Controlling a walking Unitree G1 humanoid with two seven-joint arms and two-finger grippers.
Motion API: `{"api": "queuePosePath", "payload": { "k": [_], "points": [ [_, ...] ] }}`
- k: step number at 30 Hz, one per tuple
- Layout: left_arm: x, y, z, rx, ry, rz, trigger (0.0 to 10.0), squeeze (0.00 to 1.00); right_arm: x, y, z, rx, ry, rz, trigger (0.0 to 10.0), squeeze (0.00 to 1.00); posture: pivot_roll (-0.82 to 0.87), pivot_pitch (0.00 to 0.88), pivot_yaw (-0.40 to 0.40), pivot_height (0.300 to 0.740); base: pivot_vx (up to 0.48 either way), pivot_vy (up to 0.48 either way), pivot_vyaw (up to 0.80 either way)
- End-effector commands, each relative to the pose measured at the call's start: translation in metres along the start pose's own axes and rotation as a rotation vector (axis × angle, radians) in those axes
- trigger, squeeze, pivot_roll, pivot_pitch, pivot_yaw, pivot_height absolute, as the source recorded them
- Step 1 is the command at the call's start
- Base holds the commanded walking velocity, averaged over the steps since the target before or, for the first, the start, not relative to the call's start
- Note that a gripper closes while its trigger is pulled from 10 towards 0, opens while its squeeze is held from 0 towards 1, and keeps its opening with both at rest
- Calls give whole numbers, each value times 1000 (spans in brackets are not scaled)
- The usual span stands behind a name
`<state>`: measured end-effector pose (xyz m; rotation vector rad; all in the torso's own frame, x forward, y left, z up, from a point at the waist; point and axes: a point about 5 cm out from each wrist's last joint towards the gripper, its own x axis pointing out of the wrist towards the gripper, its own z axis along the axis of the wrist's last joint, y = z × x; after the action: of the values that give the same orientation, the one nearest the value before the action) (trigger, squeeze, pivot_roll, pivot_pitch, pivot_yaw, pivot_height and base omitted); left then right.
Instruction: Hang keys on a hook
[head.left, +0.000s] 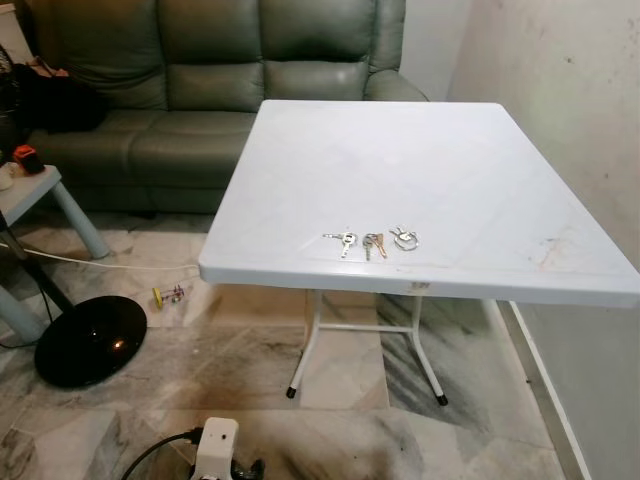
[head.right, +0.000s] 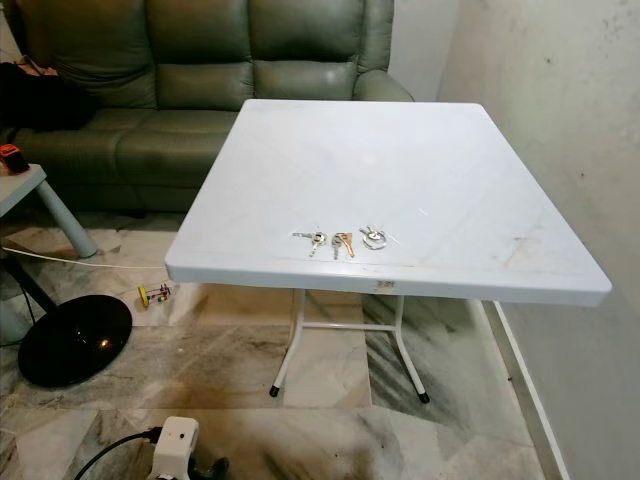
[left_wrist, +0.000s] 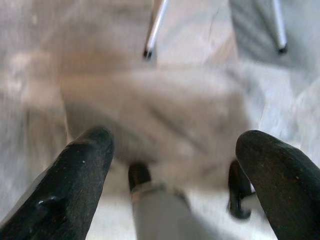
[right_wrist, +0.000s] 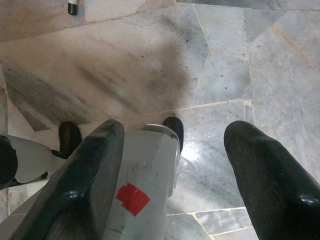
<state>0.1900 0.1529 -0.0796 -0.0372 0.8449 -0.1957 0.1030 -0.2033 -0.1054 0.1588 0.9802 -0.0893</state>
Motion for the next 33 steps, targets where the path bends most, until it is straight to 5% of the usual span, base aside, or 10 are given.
{"api": "queuePosePath", "payload": {
  "k": [1, 5, 7, 9, 13, 22, 24, 32, 33],
  "points": [
    [5, -4, 25, -1, -97, -22, 10000, 0, 0, -2, 3, 12, -16, 0, 10000, 0, 103, 34, 12, 740, 0, 0, 0],
    [11, -13, 53, 0, -200, -50, 10000, 0, 2, -2, 11, 13, -43, 5, 10000, 0, 105, 36, 9, 740, 0, 0, 0],
    [14, -23, 90, 18, -328, -64, 10000, 0, 4, -2, 19, 9, -70, 11, 10000, 0, 105, 36, 9, 740, 0, 0, 0],
    [14, -24, 97, 9, -346, -60, 10000, 0, 4, -2, 21, 10, -77, 12, 10000, 0, 103, 37, 8, 740, 0, 0, 0],
    [14, -28, 134, -60, -472, -55, 10000, 0, 8, 2, 37, 17, -153, 35, 10000, 0, 103, 37, 8, 740, 0, 0, 0],
    [10, -35, 168, -37, -572, -74, 10000, 0, 10, 11, 60, -3, -265, 72, 10000, 0, 97, 39, 8, 740, 0, 0, 0],
    [6, -35, 187, -41, -640, -68, 10000, 0, 11, 15, 81, 7, -367, 89, 10000, 0, 97, 37, 10, 740, 0, 0, 0],
    [-2, -44, 203, 80, -757, -122, 10000, 0, 8, 18, 108, -16, -517, 119, 10000, 0, 96, 35, 10, 740, 0, 0, 0],
    [-7, -48, 205, 99, -822, -166, 10000, 0, 3, 23, 123, -29, -624, 154, 10000, 0, 96, 36, 10, 740, 0, 0, 0]
  ]
}}
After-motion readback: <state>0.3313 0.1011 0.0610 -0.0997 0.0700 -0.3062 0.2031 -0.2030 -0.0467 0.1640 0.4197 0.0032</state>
